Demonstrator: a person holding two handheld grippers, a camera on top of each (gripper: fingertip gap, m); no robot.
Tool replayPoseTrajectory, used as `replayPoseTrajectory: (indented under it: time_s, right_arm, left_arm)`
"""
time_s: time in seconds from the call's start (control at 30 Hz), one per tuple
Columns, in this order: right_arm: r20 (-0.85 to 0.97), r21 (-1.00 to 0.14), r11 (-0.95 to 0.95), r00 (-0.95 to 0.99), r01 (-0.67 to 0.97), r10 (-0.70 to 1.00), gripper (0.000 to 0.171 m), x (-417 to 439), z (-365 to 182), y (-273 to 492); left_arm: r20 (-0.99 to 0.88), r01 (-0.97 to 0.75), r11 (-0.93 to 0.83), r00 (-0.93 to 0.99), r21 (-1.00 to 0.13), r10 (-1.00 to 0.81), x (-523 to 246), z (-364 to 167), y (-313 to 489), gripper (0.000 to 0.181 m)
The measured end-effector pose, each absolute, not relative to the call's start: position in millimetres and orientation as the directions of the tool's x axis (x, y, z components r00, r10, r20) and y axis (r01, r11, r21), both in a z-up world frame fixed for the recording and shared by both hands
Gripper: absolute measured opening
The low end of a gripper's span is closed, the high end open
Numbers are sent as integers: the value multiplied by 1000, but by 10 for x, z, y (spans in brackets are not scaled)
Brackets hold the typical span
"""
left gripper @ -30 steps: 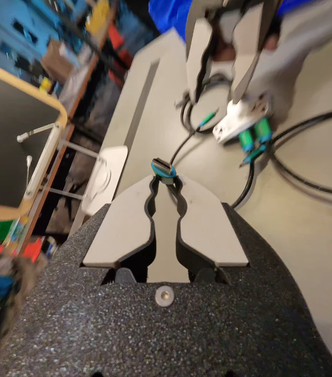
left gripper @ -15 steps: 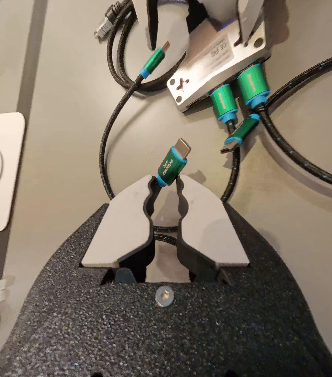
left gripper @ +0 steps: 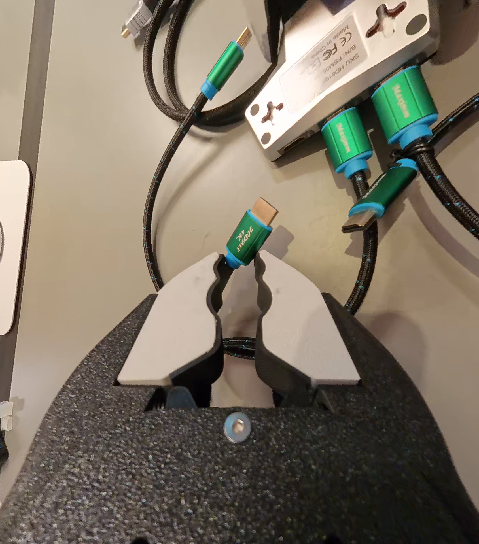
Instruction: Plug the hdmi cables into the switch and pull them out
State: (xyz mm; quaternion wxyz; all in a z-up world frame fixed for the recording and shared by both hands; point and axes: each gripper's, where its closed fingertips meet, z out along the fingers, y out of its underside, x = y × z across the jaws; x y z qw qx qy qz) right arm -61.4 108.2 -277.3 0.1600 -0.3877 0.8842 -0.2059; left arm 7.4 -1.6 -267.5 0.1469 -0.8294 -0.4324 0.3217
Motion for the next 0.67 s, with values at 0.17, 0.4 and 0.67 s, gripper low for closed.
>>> replayPoseTrajectory:
  time_s: [0.17,0.4,0.67]
  right_arm:
    - [-62,-523,589,-661,-616,-748,84,-542,-2789,956]
    - [43,-615,543,-712,-572,-701,81,-364,-2759,793]
    - [114,-651,520,-749,-553,-653,77,-172,-2712,730]
  left_arm:
    - [-430,654,-594,418,-469,800,97,-2717,-65,19]
    - [-308,714,-491,383,-499,871,196,-2639,-71,22]
    - [-208,817,-398,341,-417,917,351,-2599,-69,20]
